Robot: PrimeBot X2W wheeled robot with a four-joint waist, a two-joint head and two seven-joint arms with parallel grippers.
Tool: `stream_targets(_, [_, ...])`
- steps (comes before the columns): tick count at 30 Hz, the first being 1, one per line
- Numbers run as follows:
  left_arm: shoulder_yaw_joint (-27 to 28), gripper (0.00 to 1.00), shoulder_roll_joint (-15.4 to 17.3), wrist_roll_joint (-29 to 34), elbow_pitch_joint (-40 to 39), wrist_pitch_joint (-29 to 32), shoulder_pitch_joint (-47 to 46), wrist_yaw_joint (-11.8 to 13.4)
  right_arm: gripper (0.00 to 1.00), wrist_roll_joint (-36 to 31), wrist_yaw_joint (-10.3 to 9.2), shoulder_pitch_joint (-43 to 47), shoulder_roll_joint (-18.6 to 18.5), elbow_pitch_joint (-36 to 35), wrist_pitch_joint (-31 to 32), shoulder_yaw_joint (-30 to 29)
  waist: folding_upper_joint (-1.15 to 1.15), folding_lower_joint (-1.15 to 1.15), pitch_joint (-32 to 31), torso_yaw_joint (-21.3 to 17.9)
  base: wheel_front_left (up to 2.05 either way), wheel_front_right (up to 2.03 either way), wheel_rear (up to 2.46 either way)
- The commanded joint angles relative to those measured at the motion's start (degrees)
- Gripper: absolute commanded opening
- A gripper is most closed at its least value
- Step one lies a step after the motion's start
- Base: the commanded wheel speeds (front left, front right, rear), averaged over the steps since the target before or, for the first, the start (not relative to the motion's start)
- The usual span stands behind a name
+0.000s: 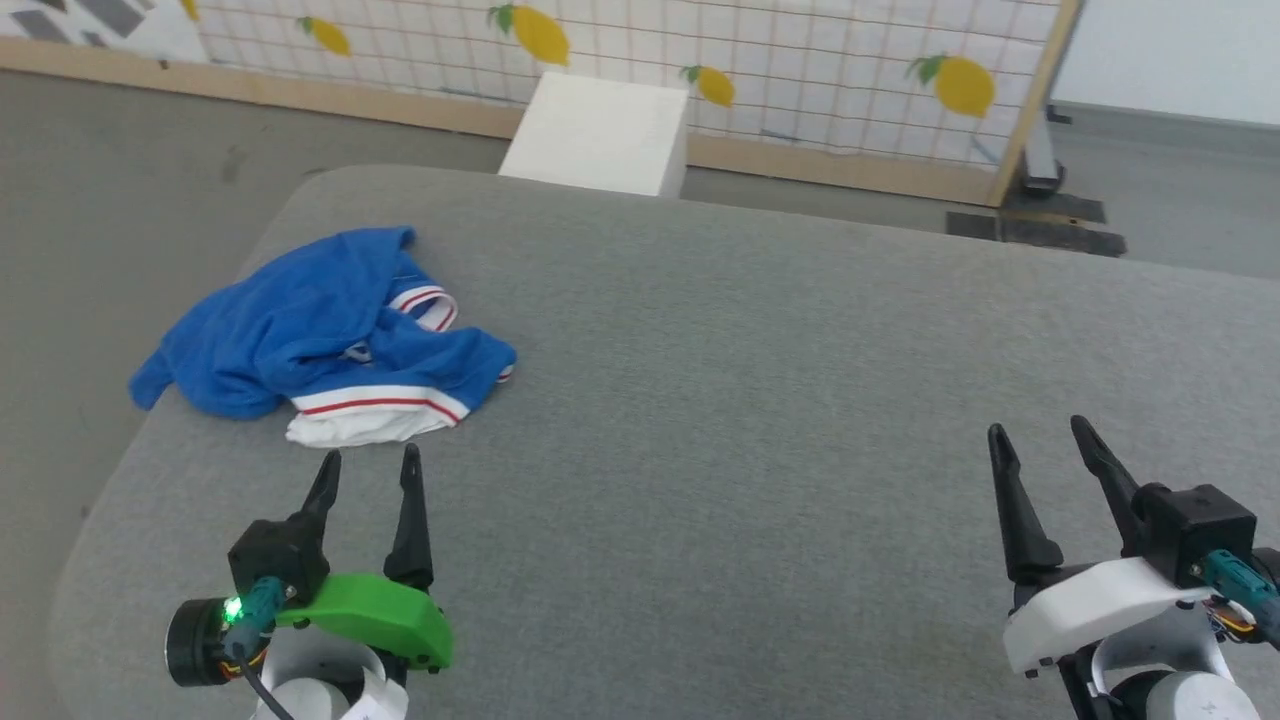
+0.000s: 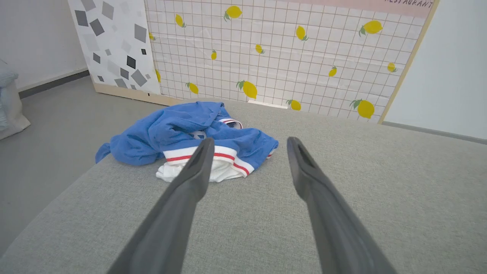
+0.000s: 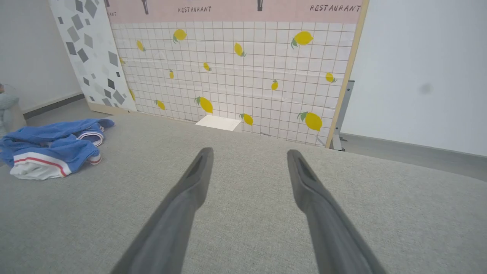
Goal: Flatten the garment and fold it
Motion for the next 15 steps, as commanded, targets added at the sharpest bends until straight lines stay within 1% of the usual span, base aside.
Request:
stream_targets(1, [0.5,1.00,-0.1,-0.2,0.4,-0.7,-0.7,-0.3,1.00,-0.3,-0.05,0.2,0.1,-0.3,0.2,0.2,0.43,0.00,0.3,2.7,0.00,0.00,0.00])
stream_targets(7, [2.3,1.00,-0.1,-0.8,0.8,-1.5,-0.2,-0.2,1.00,-1.1,-0.06,0.5,0.1,-0.8,0.9,1.5,0.47,0.00,0.3,6.5,0.00,0.00,0.00])
stream_targets(15, [4.7,1.00,-0.2,-1.4,1.2,-2.4,0.7,-0.3,1.00,-2.2,-0.06,0.7,0.1,-2.1,1.9,4.0,0.51,0.00,0.5,10.2,0.00,0.00,0.00])
